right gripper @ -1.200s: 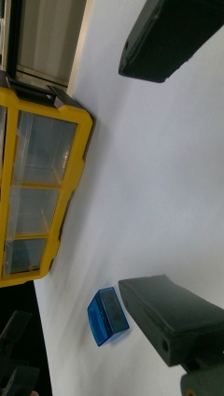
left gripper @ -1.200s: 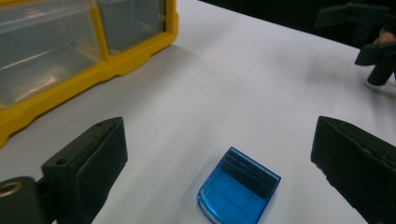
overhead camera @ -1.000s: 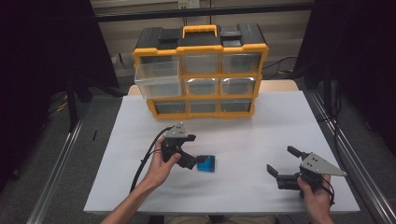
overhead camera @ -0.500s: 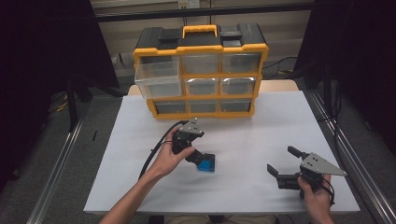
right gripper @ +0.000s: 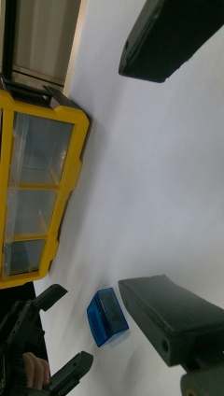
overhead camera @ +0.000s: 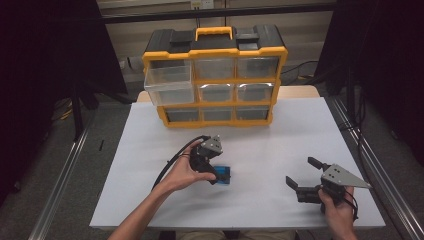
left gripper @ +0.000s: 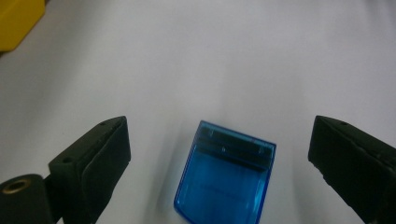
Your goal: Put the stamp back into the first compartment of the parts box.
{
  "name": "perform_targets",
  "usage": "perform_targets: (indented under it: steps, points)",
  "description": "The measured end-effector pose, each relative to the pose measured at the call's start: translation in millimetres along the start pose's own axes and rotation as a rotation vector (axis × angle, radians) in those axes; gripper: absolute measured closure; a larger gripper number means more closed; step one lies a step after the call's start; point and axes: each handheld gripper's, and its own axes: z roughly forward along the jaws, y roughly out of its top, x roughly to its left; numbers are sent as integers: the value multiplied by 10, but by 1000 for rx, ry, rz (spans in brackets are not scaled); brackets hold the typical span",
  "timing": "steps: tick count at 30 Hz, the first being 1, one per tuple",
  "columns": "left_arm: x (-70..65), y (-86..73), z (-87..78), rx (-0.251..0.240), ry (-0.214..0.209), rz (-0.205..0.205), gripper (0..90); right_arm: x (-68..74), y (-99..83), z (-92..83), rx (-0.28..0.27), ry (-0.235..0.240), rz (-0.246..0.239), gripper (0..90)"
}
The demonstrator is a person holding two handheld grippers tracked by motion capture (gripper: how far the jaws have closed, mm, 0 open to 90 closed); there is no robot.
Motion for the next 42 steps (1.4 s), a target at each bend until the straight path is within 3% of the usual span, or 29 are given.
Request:
perform_targets:
  steps: [9,10,12,18,24,26,35,39,42]
  points:
    - [7,-52,122,61,-52,17,109,3,-4,11,8,-1,-4,4]
    - [-7,-51,148,98,-64,42,139,1,-6,15,9,-3,1,4]
    - [-18,-56,184,103,-71,46,150,2,-6,15,12,-9,1,7]
    - [-43,-48,207,120,-71,67,253,6,-7,20,18,-10,3,8]
    - [-32,-66,241,151,-69,86,294,3,-8,25,19,-9,4,9]
    - [-15,-72,231,145,-65,86,351,3,-8,24,19,-9,4,9]
    - [3,-88,227,129,-64,90,410,5,-8,29,19,-18,6,10]
    - [5,-86,216,133,-59,67,411,5,-6,27,19,-19,8,10]
    - [10,-102,214,109,-59,43,412,5,-6,26,19,-20,9,10]
